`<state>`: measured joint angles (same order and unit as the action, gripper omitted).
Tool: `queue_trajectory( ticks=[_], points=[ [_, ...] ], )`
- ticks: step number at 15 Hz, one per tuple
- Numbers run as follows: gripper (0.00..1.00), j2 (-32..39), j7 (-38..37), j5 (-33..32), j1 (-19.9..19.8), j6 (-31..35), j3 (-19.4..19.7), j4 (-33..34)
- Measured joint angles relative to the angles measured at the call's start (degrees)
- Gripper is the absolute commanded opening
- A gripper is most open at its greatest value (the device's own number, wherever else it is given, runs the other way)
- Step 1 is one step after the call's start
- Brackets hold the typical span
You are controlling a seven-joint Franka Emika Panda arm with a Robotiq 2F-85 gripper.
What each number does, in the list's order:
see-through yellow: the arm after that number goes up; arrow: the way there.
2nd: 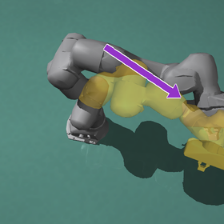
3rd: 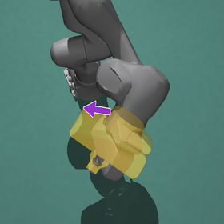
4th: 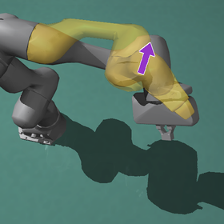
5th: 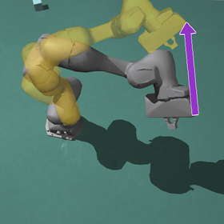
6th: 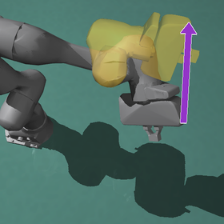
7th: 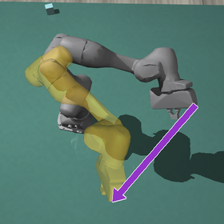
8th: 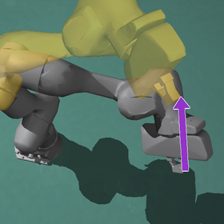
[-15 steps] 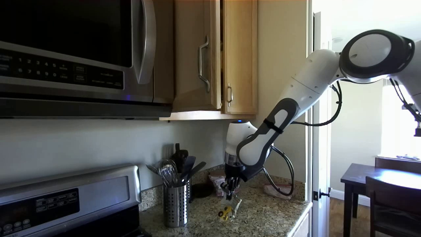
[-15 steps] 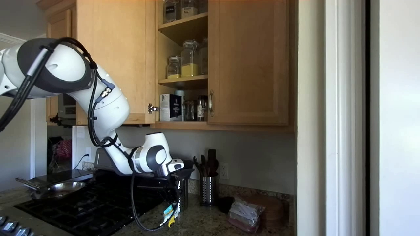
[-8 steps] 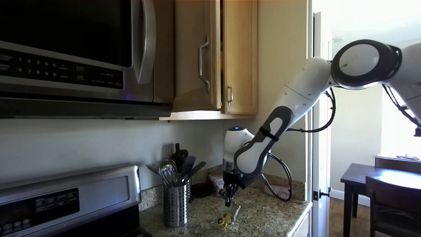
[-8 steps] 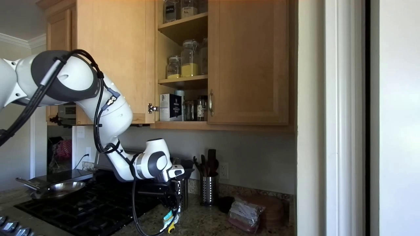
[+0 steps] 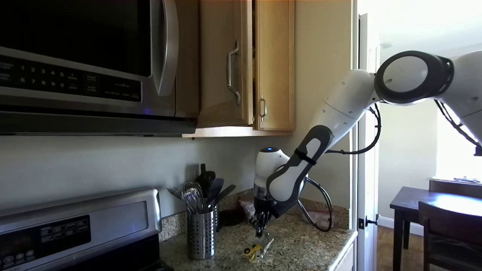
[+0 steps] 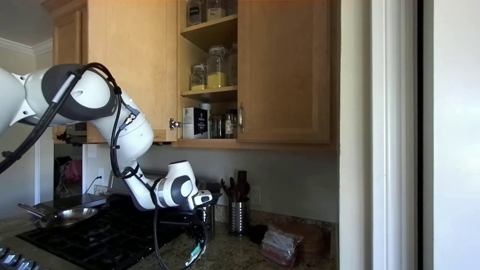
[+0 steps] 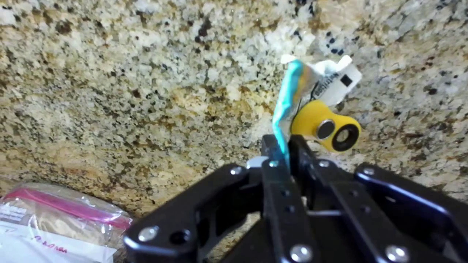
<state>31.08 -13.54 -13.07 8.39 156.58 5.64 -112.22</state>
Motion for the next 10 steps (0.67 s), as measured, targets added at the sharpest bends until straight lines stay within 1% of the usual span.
queue_trajectory(
  ticks=[3,8,10],
  points=[
    [0.64,0.00,-0.02,-0.03,1.17,0.00,1.70,0.14],
    [0.96,-0.13,-0.10,-0.03,1.87,0.00,3.11,0.30],
    [1.00,-0.95,-0.10,-0.03,1.90,-0.21,3.12,0.44]
  ],
)
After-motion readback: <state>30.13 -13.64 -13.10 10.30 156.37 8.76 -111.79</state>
